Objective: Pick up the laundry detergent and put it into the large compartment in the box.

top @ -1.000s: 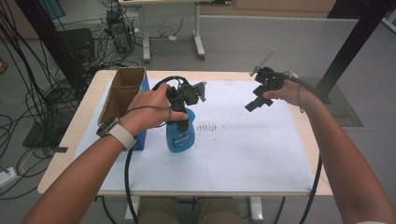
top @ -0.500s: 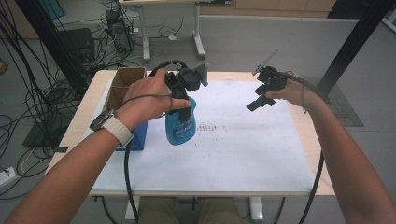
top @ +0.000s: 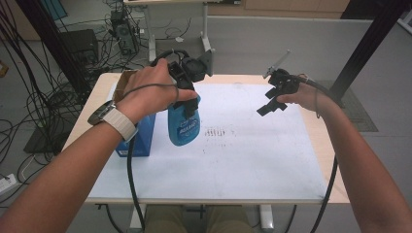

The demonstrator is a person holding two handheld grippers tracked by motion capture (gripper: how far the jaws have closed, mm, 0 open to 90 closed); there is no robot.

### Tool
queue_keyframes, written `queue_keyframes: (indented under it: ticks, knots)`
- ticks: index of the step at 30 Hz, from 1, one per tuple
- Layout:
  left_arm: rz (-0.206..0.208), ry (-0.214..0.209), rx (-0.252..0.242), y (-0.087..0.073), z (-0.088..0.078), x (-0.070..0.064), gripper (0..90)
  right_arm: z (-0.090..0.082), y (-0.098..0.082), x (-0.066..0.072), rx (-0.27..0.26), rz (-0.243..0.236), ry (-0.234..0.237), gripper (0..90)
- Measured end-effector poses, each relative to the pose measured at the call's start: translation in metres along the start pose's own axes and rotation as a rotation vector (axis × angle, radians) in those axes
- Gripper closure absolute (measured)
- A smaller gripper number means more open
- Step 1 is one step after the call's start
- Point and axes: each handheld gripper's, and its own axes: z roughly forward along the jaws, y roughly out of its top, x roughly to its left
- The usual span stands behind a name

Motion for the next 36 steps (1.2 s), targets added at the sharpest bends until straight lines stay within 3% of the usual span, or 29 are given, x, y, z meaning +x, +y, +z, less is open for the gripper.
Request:
queue_keyframes:
  ticks: [23,24,36]
  knots:
    - [-0.177,0.033,-0.02,0.0,-0.031,0.03,38.1,-0.002,0.004,0.0,-0.002,-0.005,-0.005,9.0]
    - [-0.2,0.03,-0.02,-0.001,-0.033,0.033,38.1,-0.002,0.005,0.001,-0.004,-0.007,-0.006,9.1]
    - [-0.259,0.038,-0.013,-0.004,-0.044,0.045,38.0,-0.003,0.008,0.001,-0.005,-0.014,-0.006,9.1]
